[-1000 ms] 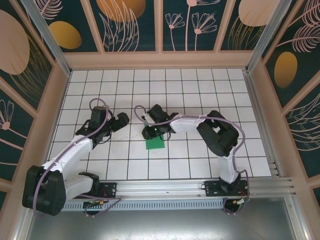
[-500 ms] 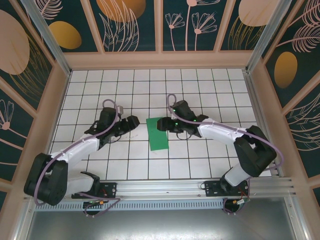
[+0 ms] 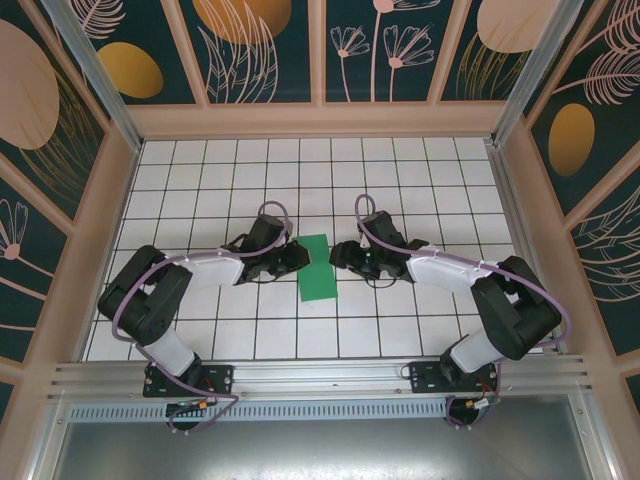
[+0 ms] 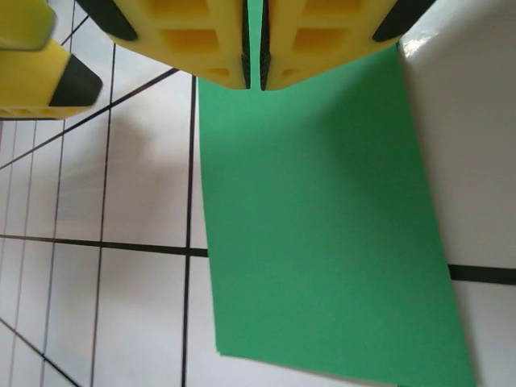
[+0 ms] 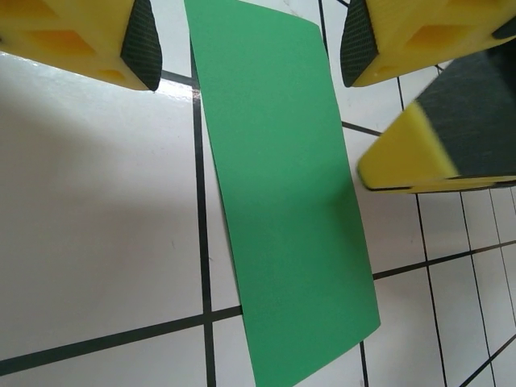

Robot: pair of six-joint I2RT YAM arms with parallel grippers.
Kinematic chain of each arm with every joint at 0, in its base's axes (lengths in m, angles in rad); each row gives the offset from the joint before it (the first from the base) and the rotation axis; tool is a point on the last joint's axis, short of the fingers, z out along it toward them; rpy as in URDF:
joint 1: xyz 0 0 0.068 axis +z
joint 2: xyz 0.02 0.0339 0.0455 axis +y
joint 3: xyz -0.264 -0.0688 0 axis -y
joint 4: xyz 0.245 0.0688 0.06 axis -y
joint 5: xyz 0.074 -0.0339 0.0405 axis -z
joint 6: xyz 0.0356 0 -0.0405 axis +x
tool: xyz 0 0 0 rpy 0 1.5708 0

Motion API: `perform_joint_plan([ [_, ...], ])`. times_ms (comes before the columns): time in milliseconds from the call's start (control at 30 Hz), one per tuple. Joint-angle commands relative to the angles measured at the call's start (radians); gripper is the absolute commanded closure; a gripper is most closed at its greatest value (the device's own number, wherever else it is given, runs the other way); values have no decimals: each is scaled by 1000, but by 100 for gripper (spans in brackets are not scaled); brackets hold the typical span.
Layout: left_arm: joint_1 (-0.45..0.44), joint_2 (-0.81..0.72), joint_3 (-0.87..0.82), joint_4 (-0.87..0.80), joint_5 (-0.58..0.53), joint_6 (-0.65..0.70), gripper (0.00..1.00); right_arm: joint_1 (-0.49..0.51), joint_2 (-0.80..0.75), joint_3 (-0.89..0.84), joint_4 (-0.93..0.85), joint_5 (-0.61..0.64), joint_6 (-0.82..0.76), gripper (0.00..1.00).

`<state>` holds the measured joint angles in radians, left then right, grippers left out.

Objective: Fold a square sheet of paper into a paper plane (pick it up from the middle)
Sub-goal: Third fold the triangle at the center of the table.

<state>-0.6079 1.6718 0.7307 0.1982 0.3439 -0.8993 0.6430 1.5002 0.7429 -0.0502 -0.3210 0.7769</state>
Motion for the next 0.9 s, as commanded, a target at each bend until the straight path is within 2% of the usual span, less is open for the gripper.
perform_joint_plan([
  [0, -12, 35, 26, -9, -52, 15, 87, 3, -1, -17, 11, -36, 19, 39],
  [367, -18, 95, -33, -55, -166, 30, 96, 65, 68, 17, -54, -37, 18, 45],
  [867, -18, 121, -55, -54, -171, 16, 98, 135, 169, 93, -110, -36, -19, 51],
])
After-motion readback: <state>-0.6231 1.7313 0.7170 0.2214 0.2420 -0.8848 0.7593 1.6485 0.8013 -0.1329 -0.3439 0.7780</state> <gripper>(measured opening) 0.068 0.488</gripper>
